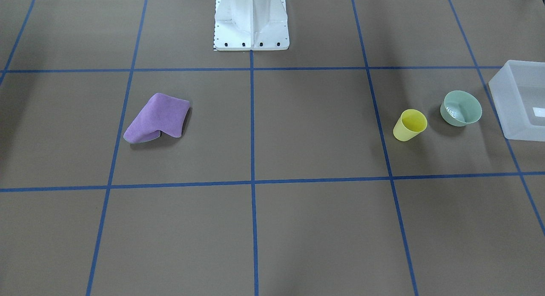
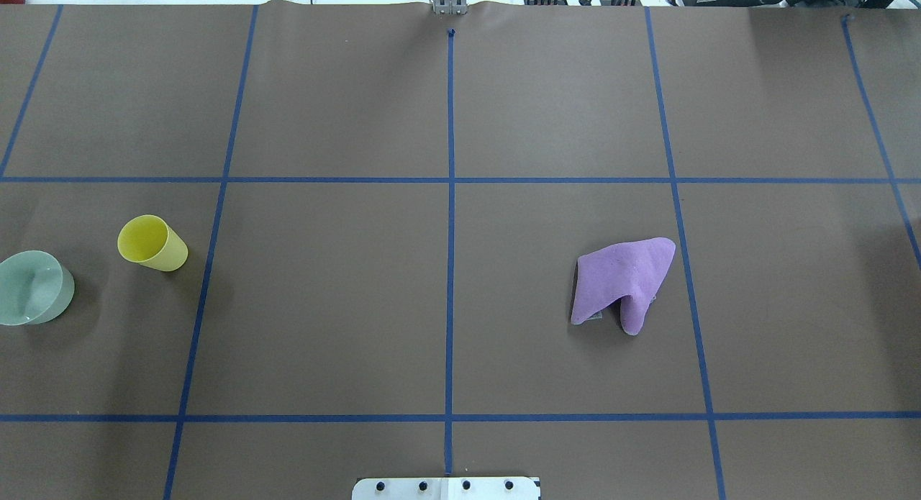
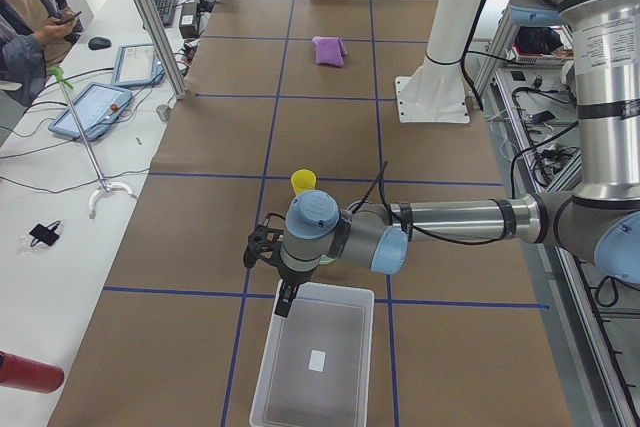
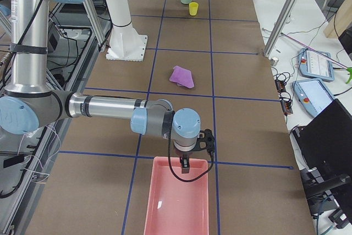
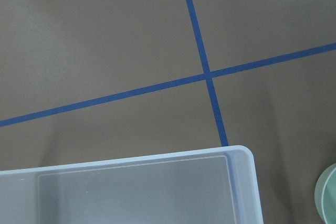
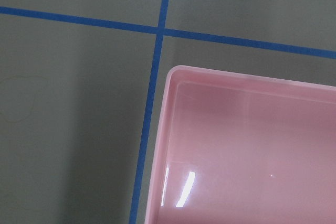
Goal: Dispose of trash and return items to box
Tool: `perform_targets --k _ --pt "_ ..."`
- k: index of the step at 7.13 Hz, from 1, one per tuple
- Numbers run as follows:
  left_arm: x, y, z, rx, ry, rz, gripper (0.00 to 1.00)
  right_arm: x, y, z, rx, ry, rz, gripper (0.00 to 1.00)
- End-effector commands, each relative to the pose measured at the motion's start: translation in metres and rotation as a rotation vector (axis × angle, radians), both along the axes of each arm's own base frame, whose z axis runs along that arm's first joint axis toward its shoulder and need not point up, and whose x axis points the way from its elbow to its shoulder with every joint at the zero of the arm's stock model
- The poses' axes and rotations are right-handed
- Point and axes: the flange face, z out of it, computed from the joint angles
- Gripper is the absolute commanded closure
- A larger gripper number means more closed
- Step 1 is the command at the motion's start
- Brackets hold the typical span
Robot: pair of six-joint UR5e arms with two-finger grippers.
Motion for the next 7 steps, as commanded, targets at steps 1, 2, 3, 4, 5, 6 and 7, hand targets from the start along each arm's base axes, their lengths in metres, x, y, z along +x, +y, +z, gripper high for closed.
perform_targets --k 1,2,3,4,5,6,7 --pt "0.001 0.007 0.006 -0.02 0.002 0.002 0.02 0.001 0.002 0.004 0.003 0.026 -0.01 0.0" --pt "0.0 0.021 0.017 -0.042 0.002 0.001 0.02 0.003 0.002 0.004 0.006 0.054 -0.013 0.0" --pt "0.002 0.016 0.014 -0.04 0.002 0.001 0.02 0.003 0.003 0.004 0.005 0.054 -0.013 0.0" --pt "0.004 0.018 0.016 -0.061 0.025 0.002 0.02 0.004 0.002 0.005 0.006 0.06 -0.013 0.0" --pt "0.012 0.019 0.01 -0.147 0.155 -0.059 0.02 0.004 0.004 0.007 0.001 0.059 -0.014 0.0" --pt "0.015 0.02 0.004 -0.184 0.207 -0.083 0.02 0.004 0.002 0.004 0.007 0.06 -0.013 0.0" --pt "0.016 0.02 0.002 -0.19 0.219 -0.086 0.02 0.004 0.002 0.005 0.005 0.062 -0.011 0.0"
